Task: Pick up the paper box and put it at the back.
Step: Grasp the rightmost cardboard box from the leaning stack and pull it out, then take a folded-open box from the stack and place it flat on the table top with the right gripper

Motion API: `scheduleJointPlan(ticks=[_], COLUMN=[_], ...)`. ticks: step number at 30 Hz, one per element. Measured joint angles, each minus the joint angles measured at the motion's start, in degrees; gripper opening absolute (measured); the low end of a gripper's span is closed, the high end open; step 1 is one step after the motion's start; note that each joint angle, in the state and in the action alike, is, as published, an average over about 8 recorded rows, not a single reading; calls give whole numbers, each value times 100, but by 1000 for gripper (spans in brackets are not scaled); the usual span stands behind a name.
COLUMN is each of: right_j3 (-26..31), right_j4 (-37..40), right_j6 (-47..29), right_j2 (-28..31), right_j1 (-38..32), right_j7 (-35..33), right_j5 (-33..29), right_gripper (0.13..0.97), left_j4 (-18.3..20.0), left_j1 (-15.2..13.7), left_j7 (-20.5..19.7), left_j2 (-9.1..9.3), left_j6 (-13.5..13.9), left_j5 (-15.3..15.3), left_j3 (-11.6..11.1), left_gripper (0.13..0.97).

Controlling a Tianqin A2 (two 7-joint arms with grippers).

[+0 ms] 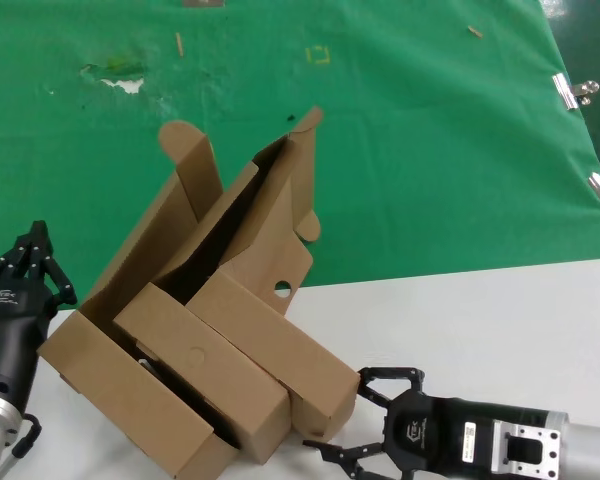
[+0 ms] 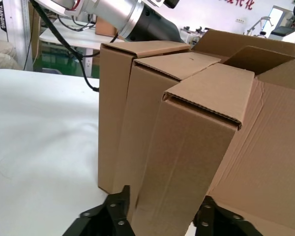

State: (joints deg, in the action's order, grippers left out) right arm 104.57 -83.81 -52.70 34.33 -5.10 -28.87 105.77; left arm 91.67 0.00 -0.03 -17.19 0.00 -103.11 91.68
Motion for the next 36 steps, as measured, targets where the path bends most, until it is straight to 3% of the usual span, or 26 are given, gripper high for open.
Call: scheduleJointPlan(ticks=[6, 15, 22, 27, 36], right_j3=[-60, -299, -525, -440, 83], right_j4=[-44, -222, -269, 9, 1159], right_j6=[50, 267, 646, 1245, 2135], right_j2=[36, 91, 215, 321, 91], right_j1=[71, 312, 316, -124, -1519], right_j7=[-16, -22, 241, 891, 2106], right_j5=[59, 174, 104, -488, -2214], right_gripper=[382, 235, 205, 157, 141], left_j4=[0, 0, 0, 0, 0], left_j1=[0, 0, 0, 0, 0], left_j7=[0, 0, 0, 0, 1], left_j2=[0, 0, 0, 0, 0], left_j6=[0, 0, 0, 0, 0], left_j5=[0, 0, 0, 0, 0], left_j3=[0, 0, 0, 0, 0], left_gripper=[140, 140, 140, 140, 140])
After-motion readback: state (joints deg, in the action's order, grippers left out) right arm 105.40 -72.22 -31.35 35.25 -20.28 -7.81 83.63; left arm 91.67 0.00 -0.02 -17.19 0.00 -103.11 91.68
